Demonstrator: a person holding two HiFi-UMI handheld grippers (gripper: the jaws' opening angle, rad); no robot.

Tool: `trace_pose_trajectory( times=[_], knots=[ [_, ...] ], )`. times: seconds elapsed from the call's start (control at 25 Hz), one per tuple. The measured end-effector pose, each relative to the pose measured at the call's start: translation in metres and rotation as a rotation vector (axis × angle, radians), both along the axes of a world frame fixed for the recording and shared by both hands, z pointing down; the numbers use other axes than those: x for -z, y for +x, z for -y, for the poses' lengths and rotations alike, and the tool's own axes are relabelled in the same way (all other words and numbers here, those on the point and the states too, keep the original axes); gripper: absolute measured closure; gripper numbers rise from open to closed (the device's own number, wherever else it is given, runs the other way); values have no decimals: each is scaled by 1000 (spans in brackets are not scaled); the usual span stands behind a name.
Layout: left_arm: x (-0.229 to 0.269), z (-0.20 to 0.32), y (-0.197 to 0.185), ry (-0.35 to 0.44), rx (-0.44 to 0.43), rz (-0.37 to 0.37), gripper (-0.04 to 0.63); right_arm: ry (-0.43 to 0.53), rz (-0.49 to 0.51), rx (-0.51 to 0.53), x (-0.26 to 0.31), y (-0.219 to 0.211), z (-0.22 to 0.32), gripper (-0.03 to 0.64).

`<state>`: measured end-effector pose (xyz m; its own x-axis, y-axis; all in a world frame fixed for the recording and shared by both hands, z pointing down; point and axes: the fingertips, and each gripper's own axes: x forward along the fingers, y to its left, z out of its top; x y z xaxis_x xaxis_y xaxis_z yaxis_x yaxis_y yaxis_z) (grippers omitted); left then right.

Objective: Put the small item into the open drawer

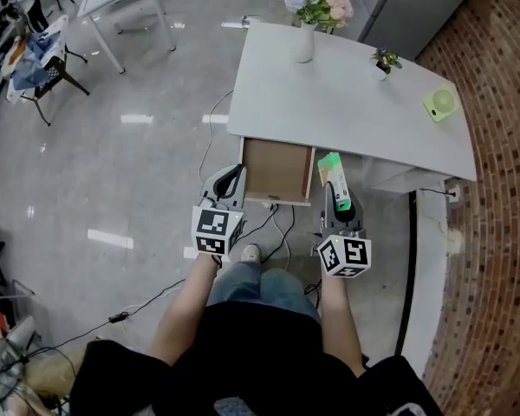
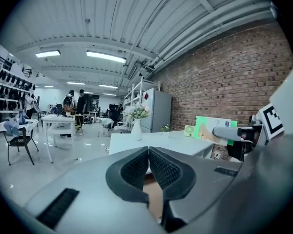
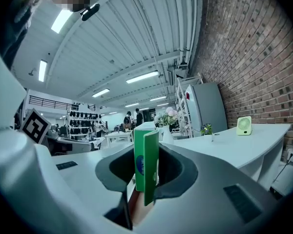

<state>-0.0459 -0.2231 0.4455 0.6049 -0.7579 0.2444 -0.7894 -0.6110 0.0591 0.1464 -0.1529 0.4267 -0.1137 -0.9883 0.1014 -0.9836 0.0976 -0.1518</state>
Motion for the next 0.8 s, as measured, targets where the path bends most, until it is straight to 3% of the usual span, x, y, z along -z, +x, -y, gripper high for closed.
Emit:
trace_pose_trajectory(
  times=[0.44, 0.8],
  knots=[
    [-7, 36, 24, -28, -23, 26, 572, -28, 25, -25, -9, 23, 34, 535],
    [-20, 64, 36, -42, 1, 30, 572, -71, 23, 31, -23, 27, 69, 535]
  ],
)
